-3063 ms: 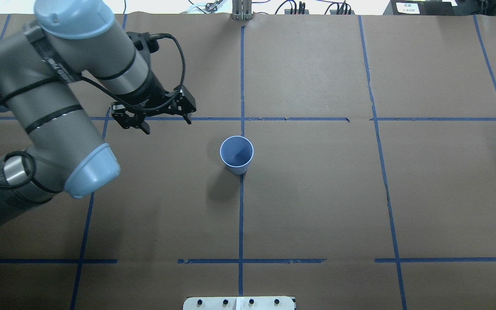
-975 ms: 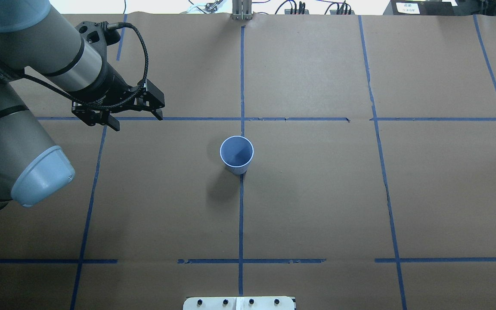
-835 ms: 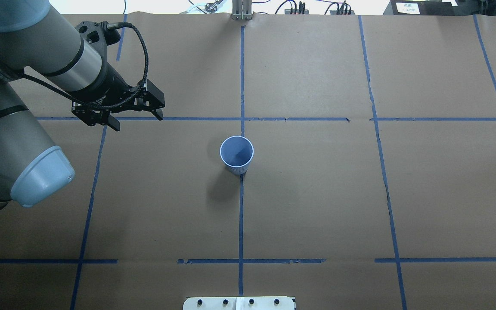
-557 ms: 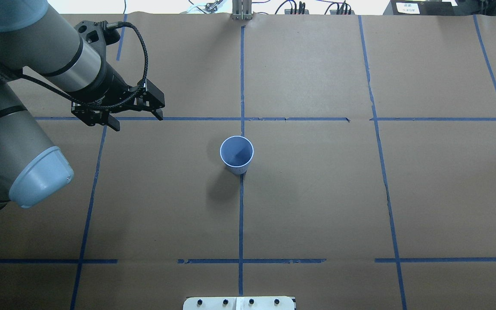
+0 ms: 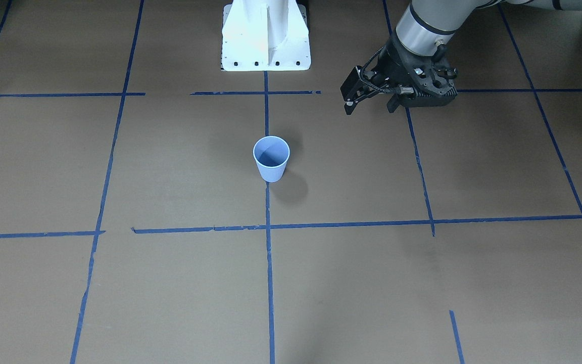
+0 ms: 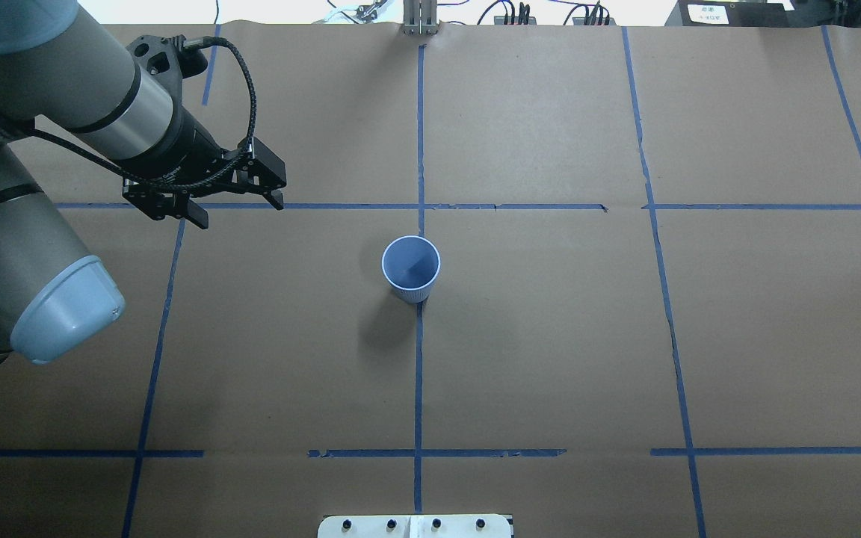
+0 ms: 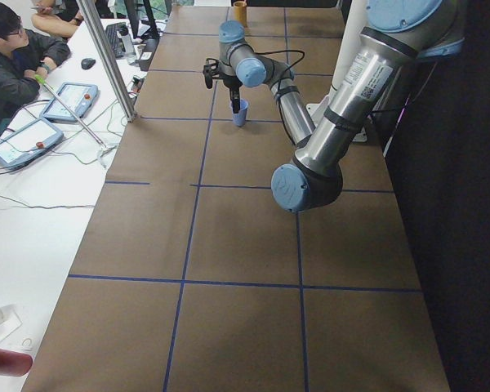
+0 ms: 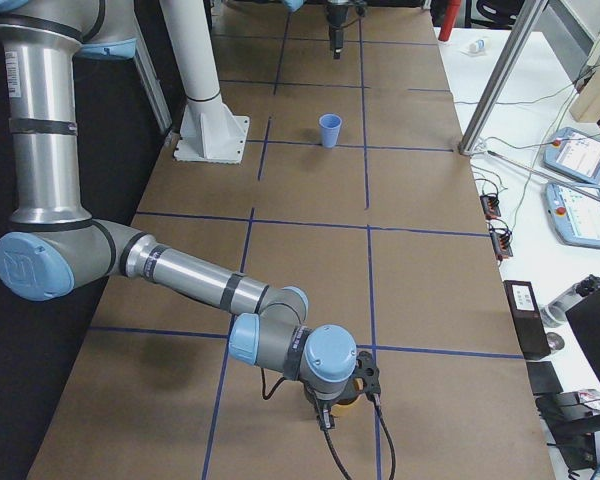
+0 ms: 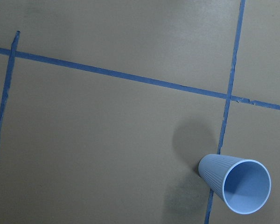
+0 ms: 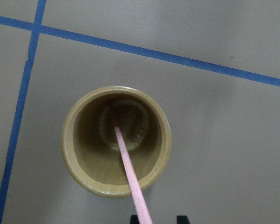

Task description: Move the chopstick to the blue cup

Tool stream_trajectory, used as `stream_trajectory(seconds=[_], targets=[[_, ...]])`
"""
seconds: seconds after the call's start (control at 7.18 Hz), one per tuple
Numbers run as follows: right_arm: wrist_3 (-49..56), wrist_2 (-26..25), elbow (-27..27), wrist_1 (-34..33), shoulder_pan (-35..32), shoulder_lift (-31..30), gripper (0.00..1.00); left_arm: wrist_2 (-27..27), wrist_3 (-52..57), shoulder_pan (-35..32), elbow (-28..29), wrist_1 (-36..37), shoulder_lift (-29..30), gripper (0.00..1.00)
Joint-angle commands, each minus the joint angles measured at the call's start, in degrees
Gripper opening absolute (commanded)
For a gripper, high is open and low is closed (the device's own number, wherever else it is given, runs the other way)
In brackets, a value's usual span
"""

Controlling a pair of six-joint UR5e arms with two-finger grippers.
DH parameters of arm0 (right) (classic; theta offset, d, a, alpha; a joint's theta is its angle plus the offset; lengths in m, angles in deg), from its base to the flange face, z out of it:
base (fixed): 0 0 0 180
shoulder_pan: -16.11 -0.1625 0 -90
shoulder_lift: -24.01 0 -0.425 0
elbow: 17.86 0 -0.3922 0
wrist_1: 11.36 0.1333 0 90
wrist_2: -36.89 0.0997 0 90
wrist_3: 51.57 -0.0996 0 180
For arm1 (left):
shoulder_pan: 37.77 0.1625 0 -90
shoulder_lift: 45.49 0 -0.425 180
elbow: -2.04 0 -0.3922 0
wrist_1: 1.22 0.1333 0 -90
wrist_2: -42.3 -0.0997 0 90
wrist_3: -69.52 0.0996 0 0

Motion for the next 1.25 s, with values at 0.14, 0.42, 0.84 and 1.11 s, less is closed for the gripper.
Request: stream_trajectory(seconds=[0.14,0.42,0.84,1.11], targets=[[0.0,0.0,0.3,-0.1,-0.4,0.2,0.30,0.5,0.0,0.0,-0.3,0.0,0.0,1.00],[0.0,0.0,1.7,-0.2,-0.6,-0.2,0.17,0.5,0.0,-0.1,-0.4,0.0,0.0,1.00],[-0.1,-0.1,5.0,-3.3,-0.8,-0.1,0.00,1.1,-0.2,-0.1,-1.2,0.1,-0.4,1.00],[-0.1,-0.8,13.1,-12.7,-1.3,-0.1,0.00,1.2,-0.2,-0.1,-1.5,0.0,-0.9,1.00]])
